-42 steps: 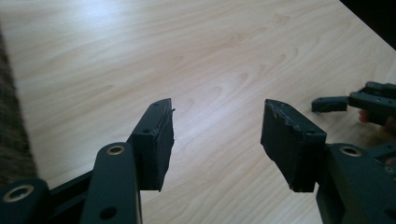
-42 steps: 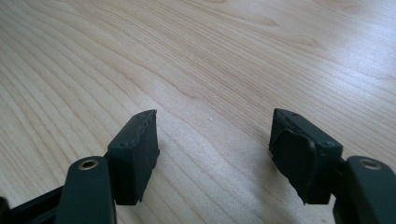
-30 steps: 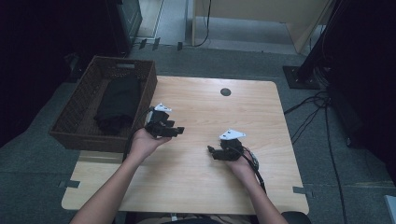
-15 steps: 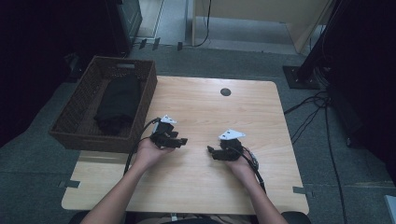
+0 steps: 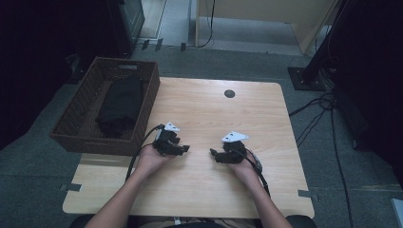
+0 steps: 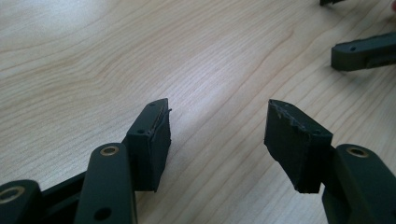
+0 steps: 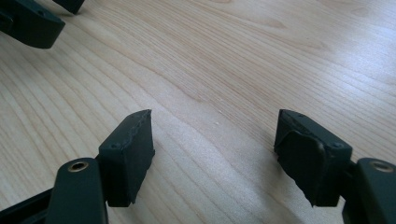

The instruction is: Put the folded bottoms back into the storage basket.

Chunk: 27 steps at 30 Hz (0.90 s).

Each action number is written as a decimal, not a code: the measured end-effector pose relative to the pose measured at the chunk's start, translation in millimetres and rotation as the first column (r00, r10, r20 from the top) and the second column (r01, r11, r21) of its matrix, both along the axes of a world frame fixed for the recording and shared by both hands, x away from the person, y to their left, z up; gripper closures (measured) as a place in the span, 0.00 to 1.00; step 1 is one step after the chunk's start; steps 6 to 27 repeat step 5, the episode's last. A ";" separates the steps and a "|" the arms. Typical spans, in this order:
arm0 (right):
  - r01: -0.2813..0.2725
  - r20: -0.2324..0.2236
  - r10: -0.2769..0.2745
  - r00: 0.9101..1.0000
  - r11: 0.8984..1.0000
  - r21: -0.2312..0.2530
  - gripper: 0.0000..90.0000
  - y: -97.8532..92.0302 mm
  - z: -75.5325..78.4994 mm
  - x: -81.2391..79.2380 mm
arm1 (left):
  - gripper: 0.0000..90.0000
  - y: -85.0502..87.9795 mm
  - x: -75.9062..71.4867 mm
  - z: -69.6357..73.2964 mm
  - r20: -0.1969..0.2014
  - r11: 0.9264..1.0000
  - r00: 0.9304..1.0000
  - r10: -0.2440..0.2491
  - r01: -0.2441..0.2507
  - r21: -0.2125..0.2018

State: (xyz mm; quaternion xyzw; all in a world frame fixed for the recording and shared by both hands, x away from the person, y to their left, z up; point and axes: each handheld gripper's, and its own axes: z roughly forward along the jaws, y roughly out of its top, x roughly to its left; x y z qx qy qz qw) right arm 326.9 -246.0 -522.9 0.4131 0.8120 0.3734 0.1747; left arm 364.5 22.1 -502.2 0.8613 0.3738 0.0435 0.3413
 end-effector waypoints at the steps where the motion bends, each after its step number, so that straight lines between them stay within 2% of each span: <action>1: 0.000 0.000 0.000 1.000 1.000 0.000 0.31 0.0 0.0 0.0 | 0.44 0.0 -0.3 -0.5 0.002 1.000 1.000 0.004 -0.004 -0.007; 4: -0.003 0.000 0.003 1.000 1.000 0.001 0.30 0.1 0.0 0.1 | 0.44 0.7 -0.2 -1.3 0.002 1.000 1.000 0.008 -0.008 -0.019; 27: -0.005 -0.003 0.005 1.000 1.000 0.002 0.30 0.3 0.0 0.1 | 0.44 0.7 -0.2 -1.3 0.002 1.000 1.000 0.008 -0.008 -0.019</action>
